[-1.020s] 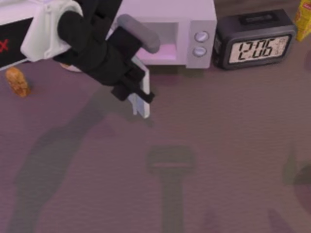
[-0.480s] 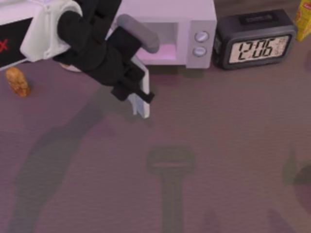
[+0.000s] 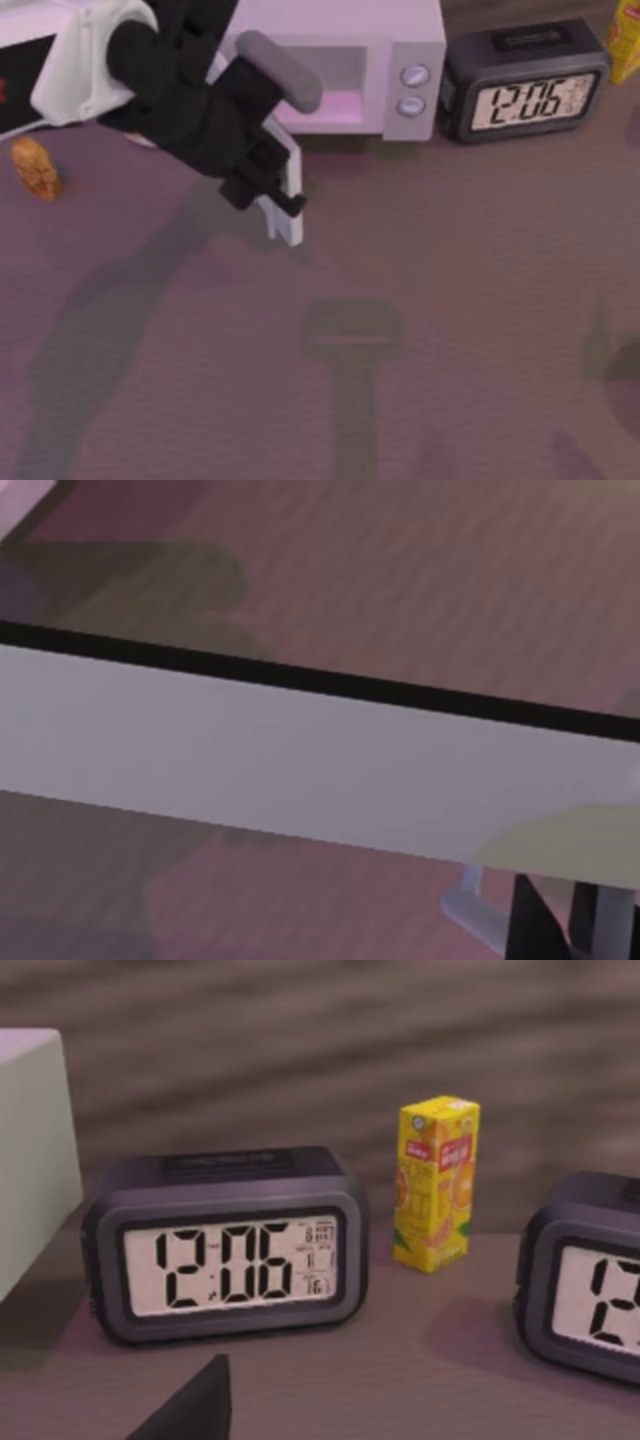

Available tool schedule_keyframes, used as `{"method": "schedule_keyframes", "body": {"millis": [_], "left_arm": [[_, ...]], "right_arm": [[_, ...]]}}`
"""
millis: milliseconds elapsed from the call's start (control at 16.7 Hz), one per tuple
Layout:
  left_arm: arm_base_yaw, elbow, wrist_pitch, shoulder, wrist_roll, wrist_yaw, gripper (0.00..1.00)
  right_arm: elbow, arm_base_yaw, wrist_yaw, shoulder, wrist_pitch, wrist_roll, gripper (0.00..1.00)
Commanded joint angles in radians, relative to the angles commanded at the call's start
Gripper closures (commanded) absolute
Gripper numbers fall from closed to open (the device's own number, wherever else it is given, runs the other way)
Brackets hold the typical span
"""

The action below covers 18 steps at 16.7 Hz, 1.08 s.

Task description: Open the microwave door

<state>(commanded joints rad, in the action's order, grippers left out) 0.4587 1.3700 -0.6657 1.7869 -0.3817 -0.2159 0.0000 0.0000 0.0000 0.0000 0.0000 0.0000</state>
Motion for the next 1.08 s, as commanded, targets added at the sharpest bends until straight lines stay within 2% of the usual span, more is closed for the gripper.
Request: {"method": "schedule_keyframes", "body": {"millis": [300, 1080], "left_arm": [[-0.049, -0.022, -0.027, -0.022, -0.118, -0.057, 1.0], [-0.051, -0.024, -0.028, -0.022, -0.124, -0.06, 1.0]], "right_arm": [[0.0, 0.0, 0.0, 0.0, 0.0, 0.0, 0.0], [0.0, 0.0, 0.0, 0.0, 0.0, 0.0, 0.0]]}}
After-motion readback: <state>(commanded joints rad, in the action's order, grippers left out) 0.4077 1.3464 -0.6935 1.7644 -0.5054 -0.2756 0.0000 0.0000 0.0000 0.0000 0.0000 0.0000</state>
